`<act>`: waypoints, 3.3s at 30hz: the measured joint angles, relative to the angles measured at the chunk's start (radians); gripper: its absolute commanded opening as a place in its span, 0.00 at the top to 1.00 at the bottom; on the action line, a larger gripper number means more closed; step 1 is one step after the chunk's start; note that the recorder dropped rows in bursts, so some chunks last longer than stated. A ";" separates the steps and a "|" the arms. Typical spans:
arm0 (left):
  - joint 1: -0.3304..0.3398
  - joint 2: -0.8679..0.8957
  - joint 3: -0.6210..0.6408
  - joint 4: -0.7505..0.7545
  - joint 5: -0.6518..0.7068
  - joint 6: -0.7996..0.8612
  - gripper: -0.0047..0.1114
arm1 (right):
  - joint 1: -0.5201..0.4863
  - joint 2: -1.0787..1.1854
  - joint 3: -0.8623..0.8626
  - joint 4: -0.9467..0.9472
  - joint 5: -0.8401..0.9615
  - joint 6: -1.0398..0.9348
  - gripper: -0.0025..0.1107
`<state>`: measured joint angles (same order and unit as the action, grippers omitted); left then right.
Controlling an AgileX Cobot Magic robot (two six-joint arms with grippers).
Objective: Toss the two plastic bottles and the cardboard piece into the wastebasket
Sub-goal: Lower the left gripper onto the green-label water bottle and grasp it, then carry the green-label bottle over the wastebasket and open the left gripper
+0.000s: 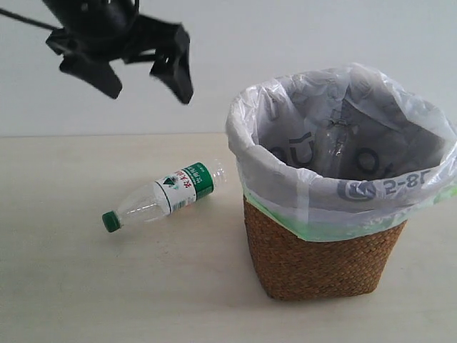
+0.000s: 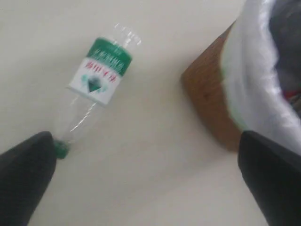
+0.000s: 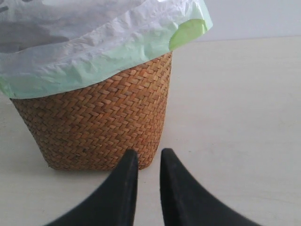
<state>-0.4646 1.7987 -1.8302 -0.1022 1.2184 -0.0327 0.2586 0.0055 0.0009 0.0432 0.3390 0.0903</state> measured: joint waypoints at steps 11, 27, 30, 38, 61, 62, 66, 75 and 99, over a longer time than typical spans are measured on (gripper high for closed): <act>0.000 0.049 0.238 0.160 0.002 0.151 0.11 | 0.000 0.000 0.000 0.000 0.000 0.000 0.86; 0.000 0.200 0.244 0.236 -0.288 0.343 0.11 | 0.000 0.000 0.000 0.000 0.000 0.000 0.86; 0.000 0.225 0.244 0.243 -0.321 0.371 0.11 | 0.000 0.000 0.000 0.000 0.000 0.000 0.86; 0.000 0.307 0.236 0.252 -0.372 0.419 0.11 | 0.000 0.000 0.000 0.000 0.000 0.000 0.86; 0.000 0.444 0.159 0.263 -0.444 0.427 0.59 | 0.000 0.000 0.000 0.000 0.000 0.000 0.86; 0.000 0.444 0.159 0.268 -0.447 0.425 0.67 | 0.000 0.000 0.000 0.000 0.000 0.000 0.86; 0.000 0.444 0.157 0.273 -0.448 0.405 0.93 | 0.000 0.000 0.000 0.000 0.000 0.000 0.86; 0.063 0.388 0.187 0.169 -0.301 0.269 0.93 | 0.000 0.000 0.000 0.000 0.000 0.000 0.86; 0.489 -0.672 1.011 -0.088 -0.334 0.184 0.93 | 0.000 0.000 0.000 0.000 0.000 0.000 0.86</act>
<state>0.0245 1.1272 -0.8190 -0.1905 0.8843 0.1512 0.2586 0.0055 0.0009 0.0432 0.3390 0.0903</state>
